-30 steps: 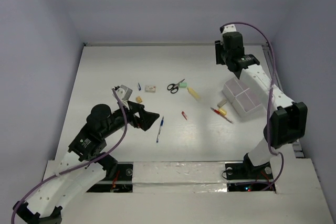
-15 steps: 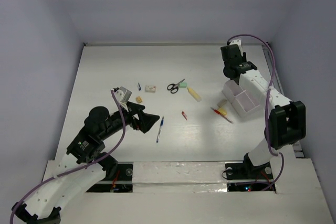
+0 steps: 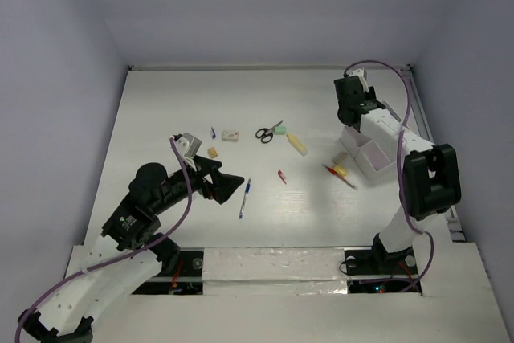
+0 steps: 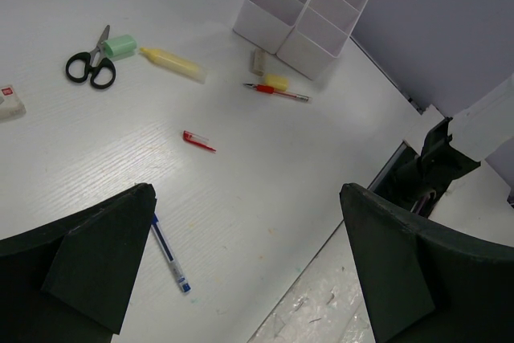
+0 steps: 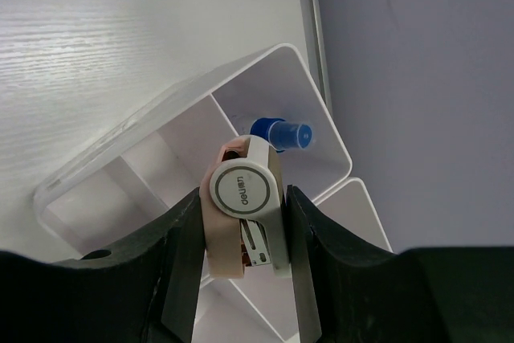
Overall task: Sort the stationery into containers
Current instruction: Place the stapler in the storage box.
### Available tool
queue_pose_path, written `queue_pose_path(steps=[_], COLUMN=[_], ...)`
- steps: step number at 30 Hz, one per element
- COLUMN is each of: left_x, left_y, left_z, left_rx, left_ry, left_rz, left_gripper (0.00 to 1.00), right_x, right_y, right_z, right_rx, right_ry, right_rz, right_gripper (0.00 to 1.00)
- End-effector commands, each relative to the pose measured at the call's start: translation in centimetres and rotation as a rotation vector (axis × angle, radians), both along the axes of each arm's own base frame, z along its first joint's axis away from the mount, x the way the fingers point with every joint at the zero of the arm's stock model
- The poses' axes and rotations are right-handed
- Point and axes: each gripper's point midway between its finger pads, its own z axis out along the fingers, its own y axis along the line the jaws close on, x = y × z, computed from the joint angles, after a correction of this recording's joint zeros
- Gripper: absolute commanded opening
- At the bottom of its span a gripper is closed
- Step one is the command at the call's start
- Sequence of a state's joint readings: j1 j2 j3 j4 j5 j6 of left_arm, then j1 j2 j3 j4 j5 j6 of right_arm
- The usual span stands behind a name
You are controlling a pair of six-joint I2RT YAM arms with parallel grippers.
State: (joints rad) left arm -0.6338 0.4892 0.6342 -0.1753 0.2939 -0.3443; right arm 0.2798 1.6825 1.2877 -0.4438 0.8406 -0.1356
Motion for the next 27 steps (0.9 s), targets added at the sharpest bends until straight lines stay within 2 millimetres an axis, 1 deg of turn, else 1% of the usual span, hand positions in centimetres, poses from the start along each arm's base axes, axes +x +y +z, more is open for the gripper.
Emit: queue_pose_path(steps=[1,2,5,11,18,20,27], left_x=[0.1,0.1,0.1,0.1,0.1,0.1,0.1], left_y=[-0.3,-0.4,-0.3,-0.4,-0.3,-0.4,-0.4], left_z=[0.9,1.0,1.0,0.9,0.9,0.9,0.8], left_rx=[-0.016,-0.016,-0.016,-0.015,-0.015,-0.015,-0.014], left_ry=[-0.044,-0.044,-0.044,-0.040,-0.042,-0.042,-0.041], left_rz=[-0.016,-0.016,-0.013,-0.016,-0.014,-0.016,-0.016], left_gripper=[0.99,0.99,0.99,0.99,0.99,0.99,0.99], right_x=[0.9,0.9,1.0,0.8,0.3,0.2,0.0], right_y=[-0.9,-1.3,-1.3,-1.2,-1.2,-1.2,-1.2], right_z=[1.1,0.7,0.2,-0.3,-1.4,-1.4,-1.1], right_rx=[-0.050,-0.056,-0.061,-0.058,-0.046,-0.041,-0.037], right_ry=[-0.062,-0.054,-0.044,-0.037,-0.012,-0.009,-0.012], right_rz=[-0.027,-0.037,-0.024,-0.018,-0.025,-0.028,-0.032], right_gripper=[0.30,0.30,0.33,0.47,0.55,0.60,0.65])
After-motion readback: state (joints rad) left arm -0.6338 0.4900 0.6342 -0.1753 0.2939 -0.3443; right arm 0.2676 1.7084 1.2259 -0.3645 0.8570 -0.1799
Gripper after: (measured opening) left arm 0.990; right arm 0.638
